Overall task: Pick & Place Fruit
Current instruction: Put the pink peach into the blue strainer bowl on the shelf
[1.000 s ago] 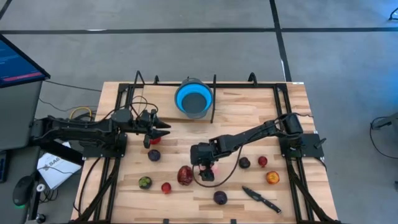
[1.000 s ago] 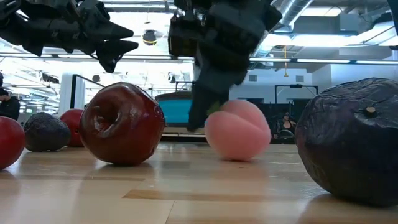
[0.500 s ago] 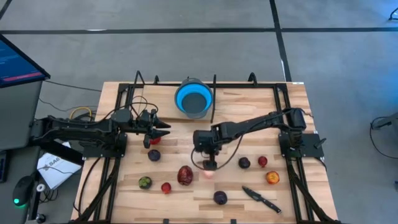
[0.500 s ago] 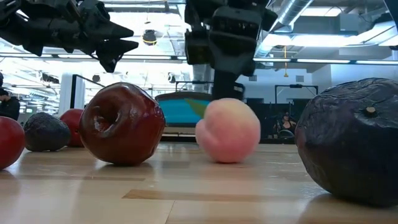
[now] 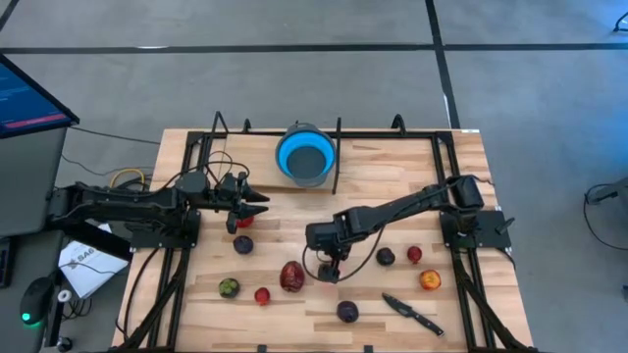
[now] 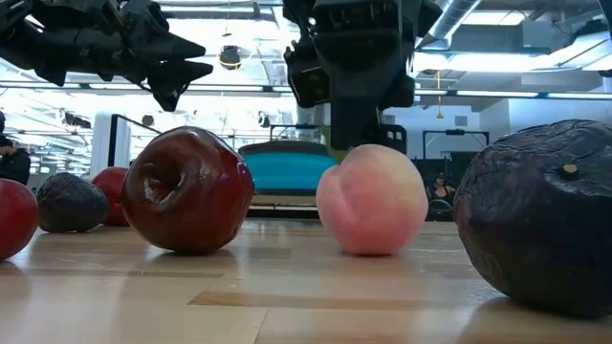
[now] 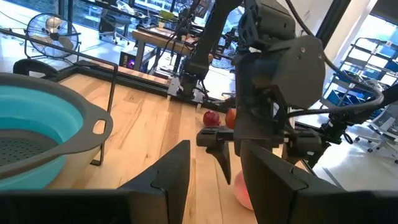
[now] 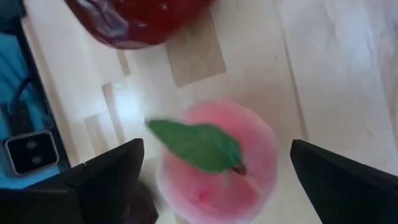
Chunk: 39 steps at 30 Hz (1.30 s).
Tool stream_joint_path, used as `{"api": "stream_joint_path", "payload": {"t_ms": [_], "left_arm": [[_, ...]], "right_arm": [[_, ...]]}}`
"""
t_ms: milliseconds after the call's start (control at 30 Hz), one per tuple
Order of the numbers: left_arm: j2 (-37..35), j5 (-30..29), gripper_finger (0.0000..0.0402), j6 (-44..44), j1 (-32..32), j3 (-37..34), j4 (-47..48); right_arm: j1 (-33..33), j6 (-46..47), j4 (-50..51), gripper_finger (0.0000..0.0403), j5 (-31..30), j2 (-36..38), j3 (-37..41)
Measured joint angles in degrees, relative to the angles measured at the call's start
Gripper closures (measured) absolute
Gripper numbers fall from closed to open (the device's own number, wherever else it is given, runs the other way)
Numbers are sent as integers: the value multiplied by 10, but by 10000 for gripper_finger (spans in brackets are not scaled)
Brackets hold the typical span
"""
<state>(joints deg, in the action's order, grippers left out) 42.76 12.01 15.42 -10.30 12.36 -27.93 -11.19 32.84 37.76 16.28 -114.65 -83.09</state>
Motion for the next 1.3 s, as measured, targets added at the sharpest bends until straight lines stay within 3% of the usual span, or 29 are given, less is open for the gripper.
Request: {"api": "stream_joint_path", "payload": {"t_ms": [433,767,1100,1300], "left_arm": [[0,0,266,0,0,0,0],[2,0,266,1,0,0,1],[11,0,266,3,0,-2,0],[11,0,266,1,0,-2,-1]], "right_arm": [[-27,52,-4,17,-29,0,0],[-26,91,-67,20,-30,-38,0],[-29,56,-71,101,-28,-39,1],[-22,18,-93,108,-29,-12,1]]}}
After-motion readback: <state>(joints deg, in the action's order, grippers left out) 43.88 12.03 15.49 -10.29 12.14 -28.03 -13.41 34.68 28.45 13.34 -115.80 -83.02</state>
